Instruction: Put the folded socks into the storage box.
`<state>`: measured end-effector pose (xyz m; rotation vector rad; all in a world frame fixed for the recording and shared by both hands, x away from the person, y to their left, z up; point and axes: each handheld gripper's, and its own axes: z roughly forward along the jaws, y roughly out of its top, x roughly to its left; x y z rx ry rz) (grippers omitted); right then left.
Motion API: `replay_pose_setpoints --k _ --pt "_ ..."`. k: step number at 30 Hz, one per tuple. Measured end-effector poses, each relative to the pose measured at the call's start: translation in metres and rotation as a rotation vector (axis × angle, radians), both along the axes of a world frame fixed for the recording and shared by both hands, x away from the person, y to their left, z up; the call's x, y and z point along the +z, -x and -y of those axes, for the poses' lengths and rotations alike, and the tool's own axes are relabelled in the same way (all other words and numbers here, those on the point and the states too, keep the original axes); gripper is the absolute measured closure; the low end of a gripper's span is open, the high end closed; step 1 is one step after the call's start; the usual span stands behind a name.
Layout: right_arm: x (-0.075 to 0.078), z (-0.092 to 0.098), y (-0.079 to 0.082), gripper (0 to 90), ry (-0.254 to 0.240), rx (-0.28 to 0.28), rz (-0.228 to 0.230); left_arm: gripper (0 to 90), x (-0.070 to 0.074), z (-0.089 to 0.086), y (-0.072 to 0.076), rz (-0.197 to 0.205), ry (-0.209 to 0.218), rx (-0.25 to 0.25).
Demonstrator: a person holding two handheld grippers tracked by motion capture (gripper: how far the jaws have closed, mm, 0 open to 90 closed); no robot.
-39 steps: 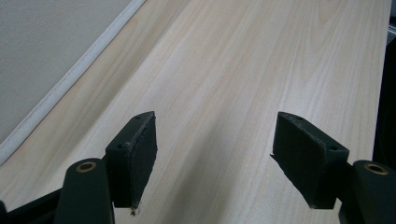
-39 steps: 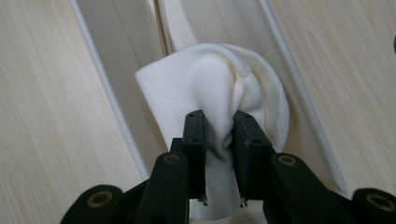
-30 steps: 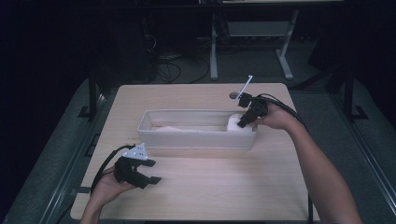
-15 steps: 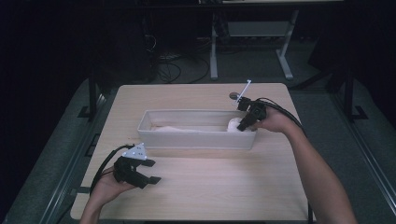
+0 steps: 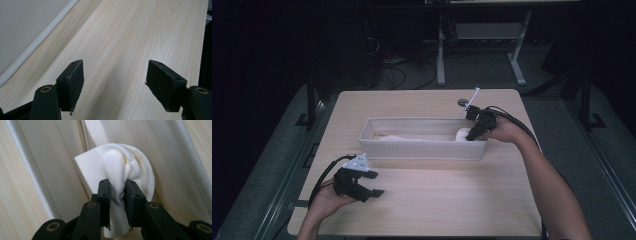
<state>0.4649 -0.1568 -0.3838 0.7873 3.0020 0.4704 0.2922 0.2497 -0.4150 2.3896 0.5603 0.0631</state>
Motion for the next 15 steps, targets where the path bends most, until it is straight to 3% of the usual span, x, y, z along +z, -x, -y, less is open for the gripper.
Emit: replay_pose_setpoints --k 15 --pt "-0.0022 -0.0018 -0.0012 74.8 0.009 0.001 -0.002 30.1 -0.0002 -0.0008 0.0003 -0.004 0.004 -0.002"
